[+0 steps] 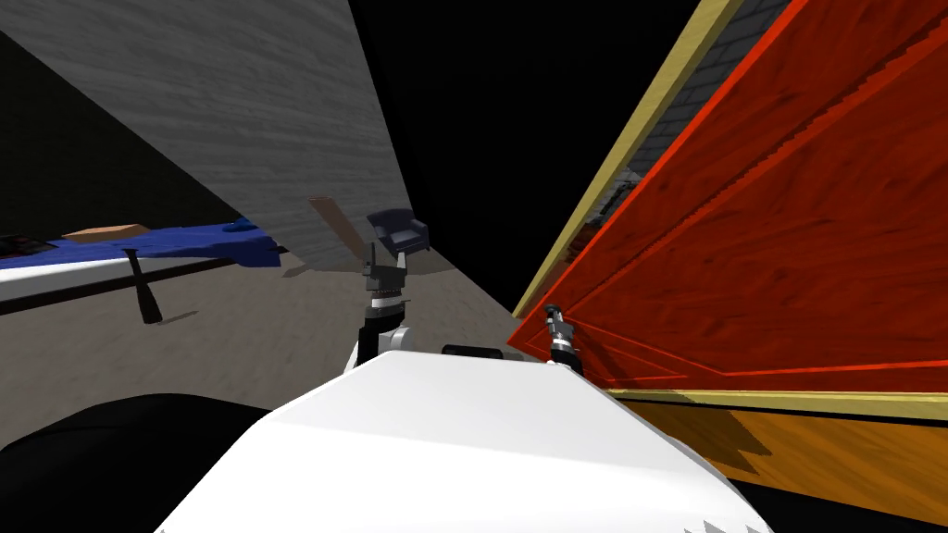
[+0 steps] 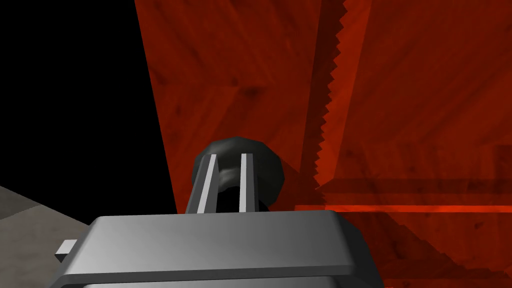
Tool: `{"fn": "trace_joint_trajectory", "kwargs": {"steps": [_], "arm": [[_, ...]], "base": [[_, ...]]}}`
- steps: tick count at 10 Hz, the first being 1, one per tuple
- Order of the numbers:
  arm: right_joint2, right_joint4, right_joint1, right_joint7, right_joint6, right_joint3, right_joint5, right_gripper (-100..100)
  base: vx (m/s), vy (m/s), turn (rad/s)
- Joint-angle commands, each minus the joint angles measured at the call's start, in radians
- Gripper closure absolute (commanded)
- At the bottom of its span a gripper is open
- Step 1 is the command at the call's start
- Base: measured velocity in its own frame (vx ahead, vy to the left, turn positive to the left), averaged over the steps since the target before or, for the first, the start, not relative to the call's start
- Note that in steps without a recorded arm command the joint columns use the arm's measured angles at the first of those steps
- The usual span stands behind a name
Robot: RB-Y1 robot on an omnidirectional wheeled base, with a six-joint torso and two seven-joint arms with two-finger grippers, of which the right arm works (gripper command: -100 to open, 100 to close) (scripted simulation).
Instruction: Pull the door open
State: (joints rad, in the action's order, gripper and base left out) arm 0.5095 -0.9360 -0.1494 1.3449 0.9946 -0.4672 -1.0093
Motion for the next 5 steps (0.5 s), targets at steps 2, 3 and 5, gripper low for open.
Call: {"fn": "trace_joint_trajectory", "kwargs": {"steps": [2, 3, 5], "arm": [[0.015, 0.000, -0.013, 0.026, 0.015, -0.027, 0.012, 100], [0.019, 0.000, -0.016, 0.031, 0.017, -0.033, 0.014, 100], [0.033, 0.000, -0.030, 0.054, 0.027, -0.060, 0.024, 100]], "base": [[-0.132, 0.007, 0.062], [-0.227, -0.031, 0.119], [-0.219, -0.046, 0.115]]}}
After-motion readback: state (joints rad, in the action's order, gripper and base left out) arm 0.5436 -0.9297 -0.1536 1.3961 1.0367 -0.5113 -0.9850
